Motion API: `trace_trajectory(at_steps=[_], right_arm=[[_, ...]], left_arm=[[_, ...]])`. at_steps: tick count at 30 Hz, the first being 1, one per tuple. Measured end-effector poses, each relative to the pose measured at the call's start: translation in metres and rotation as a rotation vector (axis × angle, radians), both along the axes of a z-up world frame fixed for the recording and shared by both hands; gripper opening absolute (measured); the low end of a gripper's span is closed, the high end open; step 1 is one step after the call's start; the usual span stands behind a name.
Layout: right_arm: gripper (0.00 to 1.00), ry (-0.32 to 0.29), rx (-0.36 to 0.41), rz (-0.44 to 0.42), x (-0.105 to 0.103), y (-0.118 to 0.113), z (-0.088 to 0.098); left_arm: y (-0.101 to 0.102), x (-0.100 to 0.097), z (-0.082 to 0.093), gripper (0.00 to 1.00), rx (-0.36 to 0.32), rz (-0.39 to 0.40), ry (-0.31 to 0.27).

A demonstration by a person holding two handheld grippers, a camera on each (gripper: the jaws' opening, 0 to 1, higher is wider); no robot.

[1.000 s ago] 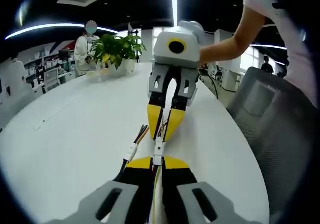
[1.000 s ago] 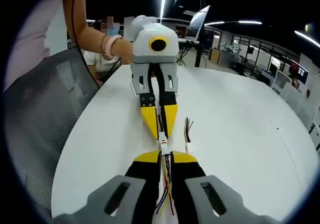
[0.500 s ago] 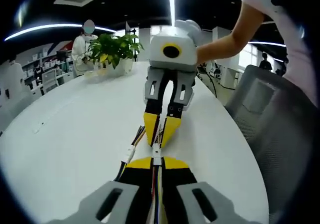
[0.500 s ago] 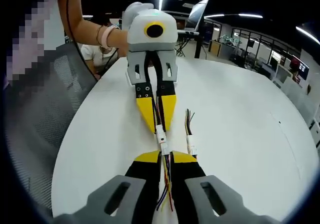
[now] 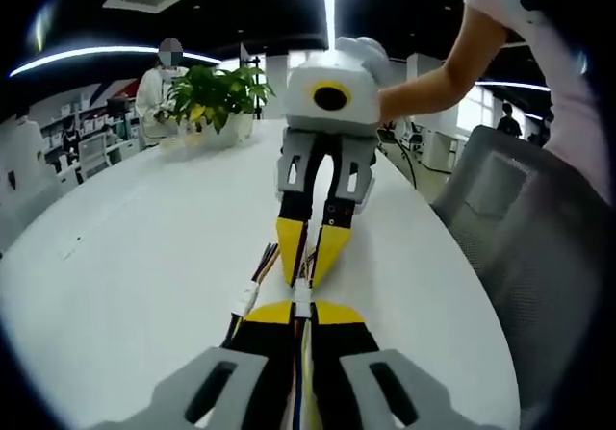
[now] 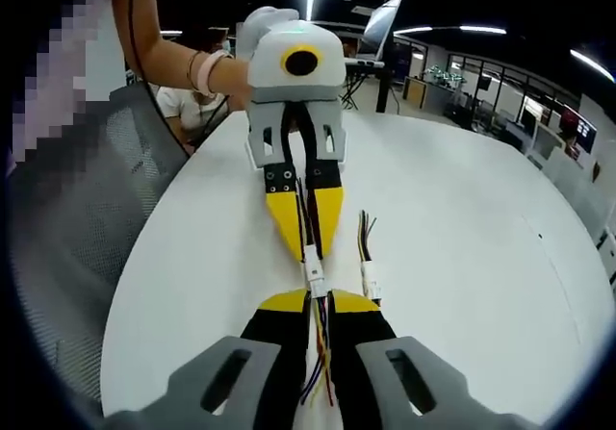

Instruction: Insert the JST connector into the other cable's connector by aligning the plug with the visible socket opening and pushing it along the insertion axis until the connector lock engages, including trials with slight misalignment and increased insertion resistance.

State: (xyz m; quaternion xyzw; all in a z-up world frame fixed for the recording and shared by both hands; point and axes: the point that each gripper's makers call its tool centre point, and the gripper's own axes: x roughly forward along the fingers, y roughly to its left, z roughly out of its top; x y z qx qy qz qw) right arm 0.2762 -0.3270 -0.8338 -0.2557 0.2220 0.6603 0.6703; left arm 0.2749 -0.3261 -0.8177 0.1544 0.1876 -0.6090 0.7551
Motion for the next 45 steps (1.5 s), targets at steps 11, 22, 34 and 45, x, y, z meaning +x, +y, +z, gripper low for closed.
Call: trace_trajectory(at_steps=[11,22,34,45], right_arm=[[0.03,-0.014,0.017,0.018,-0.002,-0.001,0.003],[0.03,-0.009,0.035,0.002,-0.001,0.0,-0.002],[0.03,0.017,0.039,-0.054,0.0,0.0,-0.01],[0.04,0.039,0.05,-0.087,0.0,0.0,-0.014]], left_arm=[[-0.003,-0.001,0.001,0.0,0.008,-0.027,-0.043],[-0.002,0.002,-0.005,0.0,0.017,-0.014,-0.024],[0.0,0.006,-0.016,0.0,0.033,-0.013,0.004],[-0.002,0.006,-0.023,0.0,0.06,-0.018,0.004]])
